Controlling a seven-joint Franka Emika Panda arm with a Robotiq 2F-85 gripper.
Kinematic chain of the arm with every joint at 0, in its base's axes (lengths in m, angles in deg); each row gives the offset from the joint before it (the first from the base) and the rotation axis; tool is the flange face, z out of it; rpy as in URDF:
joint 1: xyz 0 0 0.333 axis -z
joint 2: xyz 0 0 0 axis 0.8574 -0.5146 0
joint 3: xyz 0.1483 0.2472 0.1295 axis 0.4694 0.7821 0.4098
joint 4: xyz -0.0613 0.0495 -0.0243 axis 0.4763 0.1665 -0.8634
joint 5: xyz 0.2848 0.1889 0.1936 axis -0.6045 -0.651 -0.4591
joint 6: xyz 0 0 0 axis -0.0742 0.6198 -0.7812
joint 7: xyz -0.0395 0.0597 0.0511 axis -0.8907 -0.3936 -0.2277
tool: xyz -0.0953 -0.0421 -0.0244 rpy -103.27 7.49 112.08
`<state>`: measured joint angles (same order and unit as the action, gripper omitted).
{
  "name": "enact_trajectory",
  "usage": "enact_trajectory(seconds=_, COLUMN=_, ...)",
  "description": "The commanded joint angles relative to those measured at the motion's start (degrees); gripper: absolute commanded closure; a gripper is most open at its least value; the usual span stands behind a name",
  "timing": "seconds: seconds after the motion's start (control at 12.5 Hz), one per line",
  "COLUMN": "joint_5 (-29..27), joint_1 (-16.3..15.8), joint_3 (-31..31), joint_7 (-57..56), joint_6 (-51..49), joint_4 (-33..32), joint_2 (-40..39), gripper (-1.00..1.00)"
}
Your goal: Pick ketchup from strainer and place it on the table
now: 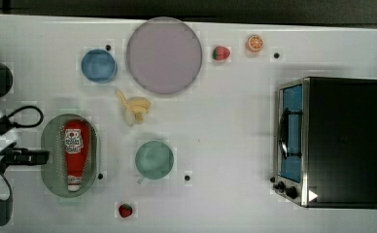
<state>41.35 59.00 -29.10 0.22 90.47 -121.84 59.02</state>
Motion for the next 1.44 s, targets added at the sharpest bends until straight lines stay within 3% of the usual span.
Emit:
enact_trajectory(seconds=0.08, joint_5=1.08, joint_1=0.43, joint_3=0.49, joint_7=3.12, joint_6=9.06, joint_4=-5.92, joint_2=-3.88, gripper=-1.00)
enact_trajectory(seconds=0.48, joint_5=12.90, joint_1=-0.21, joint_3=-0.17, joint_7=11.45, joint_6=27.39, joint_4=-14.16, joint_2=-11.99, gripper=-1.00)
enact_trajectory(seconds=0.8, joint_5=22.69, joint_1=-0.28, joint_3=-1.95, joint_7=14.85, joint_6=31.04, joint_4=-13.57, joint_2=-19.96, gripper=-1.00)
enact_trajectory(seconds=1.28, joint_5=30.17, joint_1=-2.42, joint_3=-5.22, joint_7=19.69, joint_6=33.17, joint_4=-10.06, joint_2=-29.37, gripper=-1.00)
enact_trajectory(seconds=1.36, joint_5=30.21, joint_1=-2.87, joint_3=-5.80, joint_7=19.87, joint_6=33.17, joint_4=-9.40, joint_2=-30.47, gripper=-0.91)
enact_trajectory(seconds=1.44, joint_5=30.26, joint_1=-3.25, joint_3=-6.33, joint_7=19.87, joint_6=33.18, joint_4=-8.94, joint_2=-31.17, gripper=-0.68)
